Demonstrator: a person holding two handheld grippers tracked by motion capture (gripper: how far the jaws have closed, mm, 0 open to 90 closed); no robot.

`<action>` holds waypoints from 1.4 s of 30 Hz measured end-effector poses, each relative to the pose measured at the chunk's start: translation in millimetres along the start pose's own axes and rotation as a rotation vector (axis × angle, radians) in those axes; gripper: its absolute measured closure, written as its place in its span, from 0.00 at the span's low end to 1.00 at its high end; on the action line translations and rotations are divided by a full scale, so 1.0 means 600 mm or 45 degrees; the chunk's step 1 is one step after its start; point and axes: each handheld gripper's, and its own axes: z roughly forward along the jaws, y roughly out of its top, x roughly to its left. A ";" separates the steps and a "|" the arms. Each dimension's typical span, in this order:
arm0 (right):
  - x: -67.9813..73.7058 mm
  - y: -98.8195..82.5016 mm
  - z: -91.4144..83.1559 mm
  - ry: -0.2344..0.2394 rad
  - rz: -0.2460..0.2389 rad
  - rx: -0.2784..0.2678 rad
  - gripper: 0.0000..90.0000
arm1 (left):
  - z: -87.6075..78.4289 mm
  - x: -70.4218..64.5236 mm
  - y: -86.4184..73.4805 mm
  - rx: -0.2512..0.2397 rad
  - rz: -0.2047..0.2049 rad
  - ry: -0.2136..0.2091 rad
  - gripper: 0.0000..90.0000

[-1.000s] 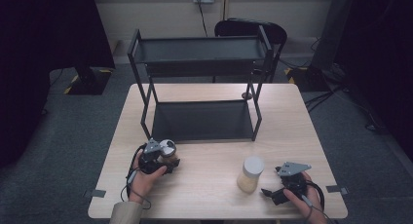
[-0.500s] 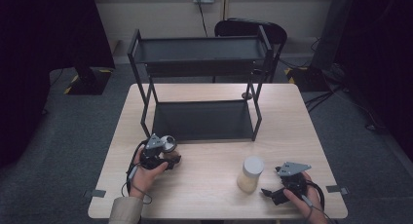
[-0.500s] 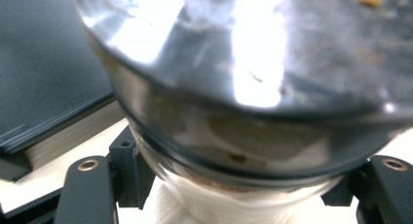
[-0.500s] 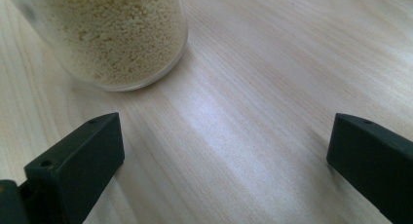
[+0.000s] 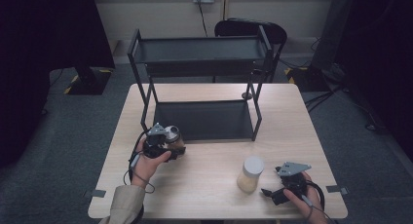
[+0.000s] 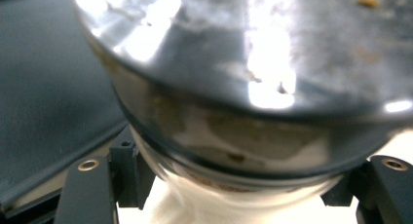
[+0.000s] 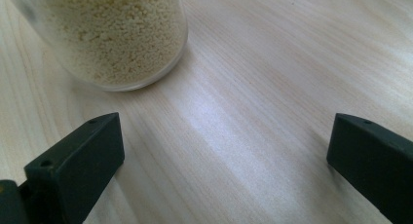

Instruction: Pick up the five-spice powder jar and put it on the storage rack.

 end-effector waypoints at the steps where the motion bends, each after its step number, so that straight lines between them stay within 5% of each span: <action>1: 0.000 0.000 0.000 0.000 0.000 0.000 0.00 | 0.000 0.000 0.000 0.000 0.000 0.000 0.34; 27: 0.000 0.000 0.000 0.000 0.000 0.000 0.00 | -0.005 0.001 0.110 0.000 0.015 -0.011 0.34; 42: 0.000 0.000 0.000 0.000 0.001 0.000 0.00 | -0.036 -0.001 0.172 0.007 0.049 0.000 0.34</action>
